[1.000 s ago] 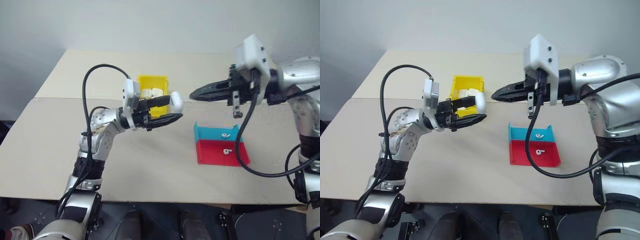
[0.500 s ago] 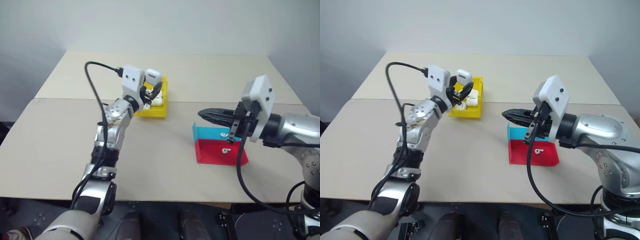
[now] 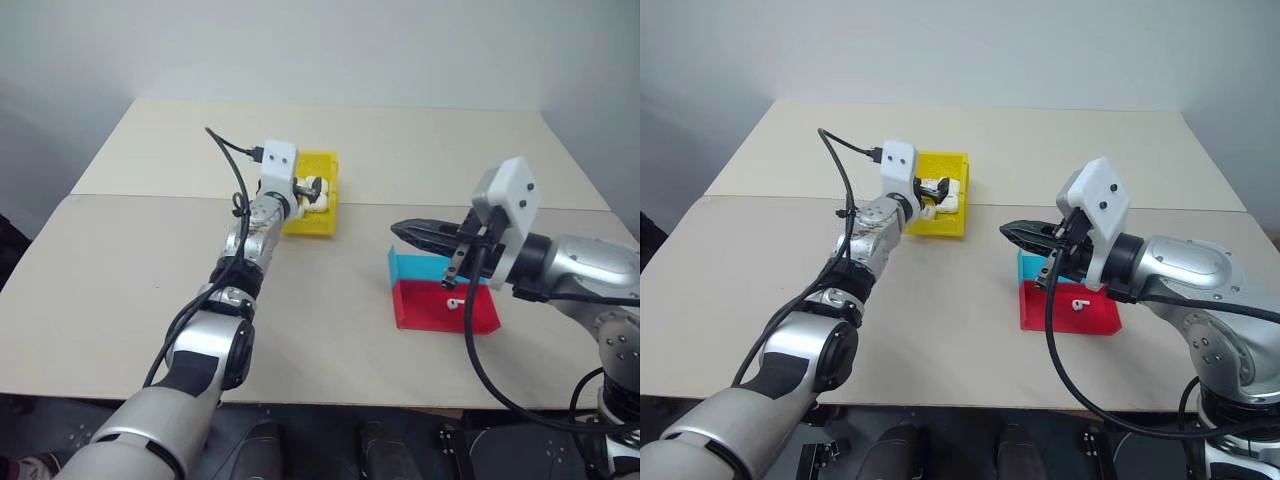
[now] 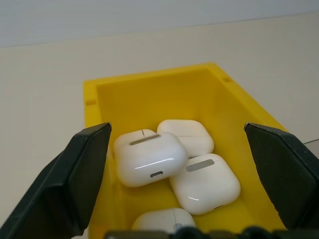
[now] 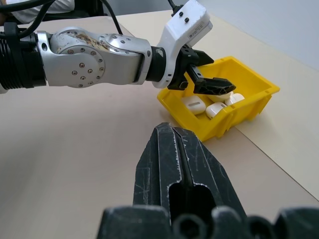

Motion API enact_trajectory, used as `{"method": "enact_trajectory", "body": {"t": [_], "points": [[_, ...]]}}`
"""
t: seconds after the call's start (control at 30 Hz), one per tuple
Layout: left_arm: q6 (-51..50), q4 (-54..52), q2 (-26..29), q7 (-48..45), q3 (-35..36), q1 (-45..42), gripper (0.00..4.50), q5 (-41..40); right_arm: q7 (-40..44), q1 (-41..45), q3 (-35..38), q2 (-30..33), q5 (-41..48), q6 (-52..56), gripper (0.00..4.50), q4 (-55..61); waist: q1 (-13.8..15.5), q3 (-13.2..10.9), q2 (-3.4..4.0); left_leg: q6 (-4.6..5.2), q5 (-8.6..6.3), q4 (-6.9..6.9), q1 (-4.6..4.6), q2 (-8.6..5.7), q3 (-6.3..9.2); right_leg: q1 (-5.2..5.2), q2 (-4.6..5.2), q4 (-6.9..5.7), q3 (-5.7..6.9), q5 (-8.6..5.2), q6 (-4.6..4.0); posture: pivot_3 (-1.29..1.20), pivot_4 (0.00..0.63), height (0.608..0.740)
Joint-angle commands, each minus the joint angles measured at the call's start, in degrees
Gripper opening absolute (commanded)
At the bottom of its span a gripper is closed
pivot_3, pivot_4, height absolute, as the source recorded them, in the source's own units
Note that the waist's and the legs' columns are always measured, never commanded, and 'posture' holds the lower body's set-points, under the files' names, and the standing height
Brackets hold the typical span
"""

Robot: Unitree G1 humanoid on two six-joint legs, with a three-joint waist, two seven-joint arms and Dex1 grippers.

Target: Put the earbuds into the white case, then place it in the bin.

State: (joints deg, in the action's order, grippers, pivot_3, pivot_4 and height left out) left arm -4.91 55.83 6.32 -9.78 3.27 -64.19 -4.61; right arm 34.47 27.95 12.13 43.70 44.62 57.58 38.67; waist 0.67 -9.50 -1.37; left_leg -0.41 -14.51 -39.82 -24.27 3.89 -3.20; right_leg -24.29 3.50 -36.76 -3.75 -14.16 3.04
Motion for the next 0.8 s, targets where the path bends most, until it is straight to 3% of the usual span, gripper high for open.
{"method": "enact_trajectory", "body": {"t": [0.03, 0.27, 0.47, 0.53, 0.8], "points": [[2.35, -5.96, 0.8, -3.52, 1.1, 1.15, 4.49, -1.58, -0.55, -0.14, 1.39, 0.39, 1.1, -1.59, 0.0, 1.43, -0.07, 0.0, 0.0, 0.0, 0.0, 0.0, 0.01, 0.0, -0.01, 0.0, 0.0, 0.0, 0.0, 0.0, 0.0, 0.0, 0.15, 0.74], [-10.58, -35.49, 8.17, -18.85, 1.39, 14.6, 4.49, -10.6, 0.78, -4.21, -1.17, 0.04, -3.89, -8.56, 0.0, 0.26, -0.63, 0.01, 0.01, -0.03, 0.01, 0.03, 0.0, 0.04, -0.01, -0.01, -0.01, -0.27, -0.01, 0.0, 0.0, 0.0, 0.15, 0.74], [-21.38, -62.69, 21.04, -33.98, 1.65, 30.05, 4.49, -21.43, 4.78, -13.78, -4.75, -1.44, -14.19, -24.62, 0.0, -3.29, -0.97, 0.02, 0.02, -0.04, 0.02, 0.02, 0.06, 0.07, -0.01, 0.02, 0.0, -0.29, -0.02, -0.01, 0.0, 0.0, 0.15, 0.74], [-23.89, -70.34, 26.2, -38.62, 3.73, 36.66, 4.49, -25.79, 6.91, -15.41, -3.82, -1.58, -13.3, -26.28, 0.0, -3.72, -0.93, 0.01, 0.02, -0.06, 0.03, -0.04, 0.06, 0.06, -0.02, 0.02, 0.02, -0.21, -0.02, -0.01, 0.01, 0.0, 0.15, 0.74], [-32.07, -88.99, 35.75, -38.03, 15.23, 54.27, 4.49, -35.9, 12.94, -17.81, -0.91, 1.77, -10.86, -26.05, 0.0, -5.6, -1.19, 0.02, -0.01, -0.07, 0.04, -0.03, 0.51, 0.09, -0.07, 0.27, -0.01, -0.32, -0.09, -0.02, -0.03, 0.0, 0.15, 0.74]]}}
